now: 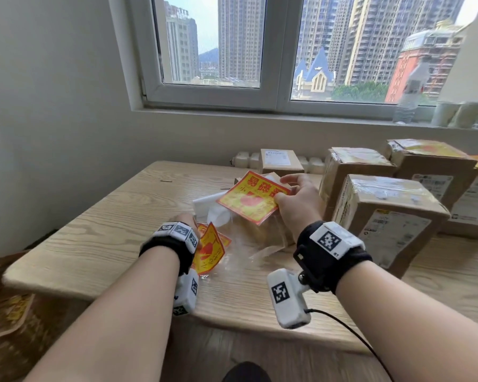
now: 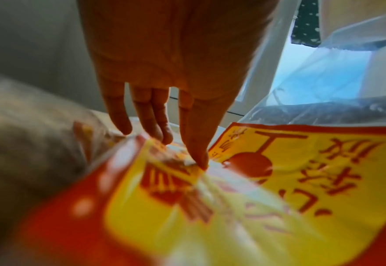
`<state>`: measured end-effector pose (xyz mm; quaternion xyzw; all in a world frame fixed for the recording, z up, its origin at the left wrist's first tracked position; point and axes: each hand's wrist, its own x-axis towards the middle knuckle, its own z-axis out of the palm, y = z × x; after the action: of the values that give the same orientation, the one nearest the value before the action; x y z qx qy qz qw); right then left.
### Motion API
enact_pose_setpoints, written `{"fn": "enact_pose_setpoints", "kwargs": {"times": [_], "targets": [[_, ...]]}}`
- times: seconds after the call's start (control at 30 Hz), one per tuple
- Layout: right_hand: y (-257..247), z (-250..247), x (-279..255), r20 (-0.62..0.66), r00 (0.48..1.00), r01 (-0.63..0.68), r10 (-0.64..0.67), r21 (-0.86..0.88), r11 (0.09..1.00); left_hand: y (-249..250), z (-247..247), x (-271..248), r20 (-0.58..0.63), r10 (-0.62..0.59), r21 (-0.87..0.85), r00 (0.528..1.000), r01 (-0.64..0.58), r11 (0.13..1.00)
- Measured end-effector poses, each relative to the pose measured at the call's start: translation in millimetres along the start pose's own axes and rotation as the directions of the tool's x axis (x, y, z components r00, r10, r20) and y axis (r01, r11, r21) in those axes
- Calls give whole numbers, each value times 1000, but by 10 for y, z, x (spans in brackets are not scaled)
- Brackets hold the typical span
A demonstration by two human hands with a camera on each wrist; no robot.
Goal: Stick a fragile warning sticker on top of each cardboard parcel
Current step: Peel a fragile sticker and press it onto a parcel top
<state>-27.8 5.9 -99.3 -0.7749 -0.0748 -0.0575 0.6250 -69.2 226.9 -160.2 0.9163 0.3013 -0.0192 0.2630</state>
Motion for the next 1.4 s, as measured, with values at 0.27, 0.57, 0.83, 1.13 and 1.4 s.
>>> {"fn": "enact_pose_setpoints", "kwargs": {"times": [0.27, 0.57, 0.83, 1.13, 1.4], "targets": [[-110, -57, 67, 24, 999, 48, -49, 25, 999, 319, -397, -54, -39, 58, -366, 998, -69, 928], [-283, -310, 24, 20, 987, 159, -159, 12, 987, 816, -670, -509, 82, 329, -721, 941, -172, 671], [-333, -542, -8, 44, 982, 187, -184, -67, 980, 1081, -724, -722, -94, 353, -747, 931, -300, 593], [-358, -652, 3, 38, 983, 183, -180, -107, 977, 1129, -733, -803, -27, 388, -765, 921, -269, 585], [-371, -703, -31, 44, 982, 189, -184, -146, 971, 1116, -722, -817, 2, 399, -795, 917, -241, 556]]}}
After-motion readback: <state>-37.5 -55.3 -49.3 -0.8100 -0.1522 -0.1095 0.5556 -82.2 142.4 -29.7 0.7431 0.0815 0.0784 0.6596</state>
